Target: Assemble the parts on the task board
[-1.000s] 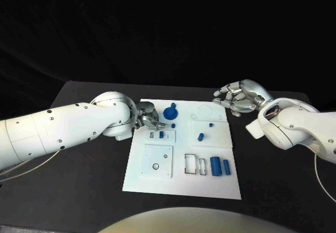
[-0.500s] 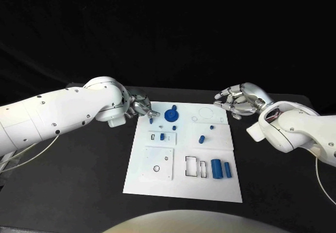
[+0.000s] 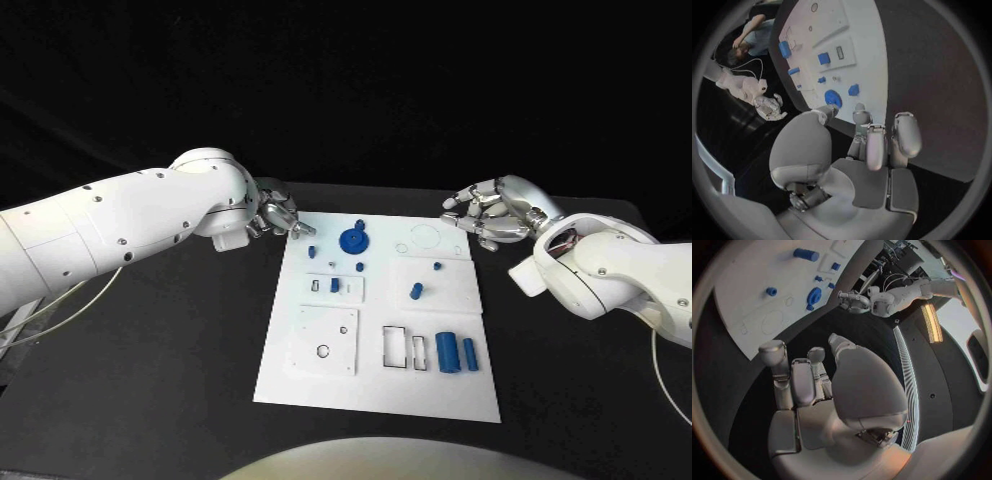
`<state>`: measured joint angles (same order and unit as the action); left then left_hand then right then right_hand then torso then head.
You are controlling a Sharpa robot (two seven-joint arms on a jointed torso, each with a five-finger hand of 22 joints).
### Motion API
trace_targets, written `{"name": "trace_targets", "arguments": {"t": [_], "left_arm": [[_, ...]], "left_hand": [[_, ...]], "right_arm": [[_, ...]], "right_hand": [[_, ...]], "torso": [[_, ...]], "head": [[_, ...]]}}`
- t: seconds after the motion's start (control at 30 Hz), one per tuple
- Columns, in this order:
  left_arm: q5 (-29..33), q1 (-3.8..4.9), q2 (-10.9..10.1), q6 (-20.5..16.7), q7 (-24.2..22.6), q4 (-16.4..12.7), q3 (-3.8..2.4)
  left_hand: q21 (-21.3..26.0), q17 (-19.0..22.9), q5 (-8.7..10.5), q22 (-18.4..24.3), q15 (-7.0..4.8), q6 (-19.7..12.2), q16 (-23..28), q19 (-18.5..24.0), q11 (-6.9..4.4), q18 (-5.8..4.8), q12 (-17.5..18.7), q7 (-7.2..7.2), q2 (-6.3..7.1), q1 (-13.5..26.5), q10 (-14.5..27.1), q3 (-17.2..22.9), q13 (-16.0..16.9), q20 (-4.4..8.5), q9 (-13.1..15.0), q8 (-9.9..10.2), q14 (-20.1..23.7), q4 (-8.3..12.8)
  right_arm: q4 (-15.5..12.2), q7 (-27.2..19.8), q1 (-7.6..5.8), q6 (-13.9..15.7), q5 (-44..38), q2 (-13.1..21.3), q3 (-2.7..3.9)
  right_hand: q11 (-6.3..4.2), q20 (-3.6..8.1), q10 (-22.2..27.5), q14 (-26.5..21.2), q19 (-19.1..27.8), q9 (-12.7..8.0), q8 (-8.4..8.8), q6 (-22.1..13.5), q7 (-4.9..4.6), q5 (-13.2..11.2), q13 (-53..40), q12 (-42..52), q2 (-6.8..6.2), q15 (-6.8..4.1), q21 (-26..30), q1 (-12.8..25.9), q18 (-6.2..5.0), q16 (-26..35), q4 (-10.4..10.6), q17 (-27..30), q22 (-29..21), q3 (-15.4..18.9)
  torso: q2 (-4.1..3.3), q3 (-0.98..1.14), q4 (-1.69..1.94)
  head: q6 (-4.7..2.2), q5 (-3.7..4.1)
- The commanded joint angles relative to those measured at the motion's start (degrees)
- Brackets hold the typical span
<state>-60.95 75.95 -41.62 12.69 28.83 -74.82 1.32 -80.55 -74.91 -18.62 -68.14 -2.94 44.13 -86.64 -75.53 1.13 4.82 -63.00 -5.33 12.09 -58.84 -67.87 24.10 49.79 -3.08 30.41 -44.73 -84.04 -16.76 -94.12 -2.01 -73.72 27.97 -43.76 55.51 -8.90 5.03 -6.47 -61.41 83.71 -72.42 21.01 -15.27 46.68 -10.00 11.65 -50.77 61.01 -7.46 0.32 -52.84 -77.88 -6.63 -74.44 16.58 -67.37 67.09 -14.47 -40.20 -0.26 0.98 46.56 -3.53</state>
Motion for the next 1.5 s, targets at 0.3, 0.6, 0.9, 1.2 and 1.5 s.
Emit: {"name": "trace_targets", "arguments": {"t": [0.3,0.6,0.9,1.2,1.5], "left_arm": [[-0.57,-0.04,2.75,3.8,-0.47,3.7,0.81],[0.58,-0.18,4.33,4.4,-0.54,4.6,1.55],[0.79,-0.29,5.11,5.61,-0.48,5.21,1.96],[0.81,-0.31,5.49,6.49,-0.43,5.5,2.01],[1.2,-0.37,5.61,6.43,-0.44,5.38,2.03]], "left_hand": [[0.18,-8.56,-0.03,-0.22,0.53,-0.06,0.0,-0.15,0.03,-0.22,-0.18,-0.11,-0.54,-0.08,0.1,-0.55,0.11,-0.47,-0.19,0.32,-4.16,-0.11],[0.08,-8.74,0.08,-0.46,0.59,0.1,-0.12,-0.31,0.07,-0.26,-0.28,-0.14,-0.88,0.58,0.09,-1.04,0.08,-0.58,-0.4,0.44,-4.22,-0.13],[0.1,-8.77,-0.23,-0.46,0.59,0.42,-0.15,-0.29,0.02,-0.24,-0.38,-0.06,-1.48,-0.12,0.15,-0.97,0.07,-0.68,-0.56,0.4,-4.22,0.09],[0.11,-8.87,-0.37,-0.5,0.53,0.86,-0.21,-0.3,-0.08,-0.24,-0.55,0.05,-2.0,-1.43,0.16,-0.83,0.11,-0.7,-0.71,0.25,-4.24,0.16],[0.09,-8.91,-0.48,-0.58,0.47,1.02,-0.25,-0.32,-0.14,-0.24,-0.69,0.13,-3.09,-2.79,0.17,-0.38,0.1,-0.69,-0.91,0.22,-4.24,0.15]], "right_arm": [[0.03,-0.41,0.06,-0.82,-0.15,-0.24,0.0],[0.06,-0.46,0.06,-0.9,-0.15,-0.38,0.0],[0.18,-0.43,0.06,-0.89,-0.15,-0.39,0.0],[0.23,-0.44,0.06,-0.9,-0.15,-0.43,0.0],[0.2,-0.41,0.06,-0.97,-0.15,-0.43,0.0]], "right_hand": [[-0.09,-0.01,0.21,-0.33,0.27,-0.04,-0.2,-0.41,0.13,0.24,-0.04,-0.25,0.07,0.2,0.05,0.5,-0.94,0.33,-0.06,-0.07,0.03,0.2],[-0.1,-0.01,0.23,-0.35,0.32,-0.04,-0.22,-0.42,0.14,0.29,-0.01,-0.25,0.1,0.19,0.2,0.5,-0.97,0.4,-0.1,-0.01,-0.05,0.19],[-0.1,-0.01,0.23,-0.35,0.32,-0.04,-0.22,-0.42,0.14,0.29,-0.01,-0.25,0.1,0.19,0.2,0.5,-0.97,0.4,-0.1,-0.01,-0.05,0.19],[-0.1,-0.01,0.23,-0.35,0.32,-0.04,-0.22,-0.42,0.14,0.29,-0.01,-0.25,0.1,0.19,0.2,0.5,-0.97,0.4,-0.1,-0.01,-0.05,0.19],[-0.1,-0.01,0.23,-0.35,0.32,-0.04,-0.22,-0.42,0.14,0.29,-0.01,-0.25,0.1,0.19,0.2,0.5,-0.97,0.4,-0.1,-0.01,-0.05,0.19]], "torso": [[0.0,0.0,-0.09],[-0.02,0.06,-0.1],[0.03,0.06,-0.03],[0.05,0.07,-0.07],[0.0,0.01,-0.03]], "head": [[0.1,-0.28],[0.21,-0.16],[0.21,0.0],[0.37,-0.11],[0.56,-0.28]]}}
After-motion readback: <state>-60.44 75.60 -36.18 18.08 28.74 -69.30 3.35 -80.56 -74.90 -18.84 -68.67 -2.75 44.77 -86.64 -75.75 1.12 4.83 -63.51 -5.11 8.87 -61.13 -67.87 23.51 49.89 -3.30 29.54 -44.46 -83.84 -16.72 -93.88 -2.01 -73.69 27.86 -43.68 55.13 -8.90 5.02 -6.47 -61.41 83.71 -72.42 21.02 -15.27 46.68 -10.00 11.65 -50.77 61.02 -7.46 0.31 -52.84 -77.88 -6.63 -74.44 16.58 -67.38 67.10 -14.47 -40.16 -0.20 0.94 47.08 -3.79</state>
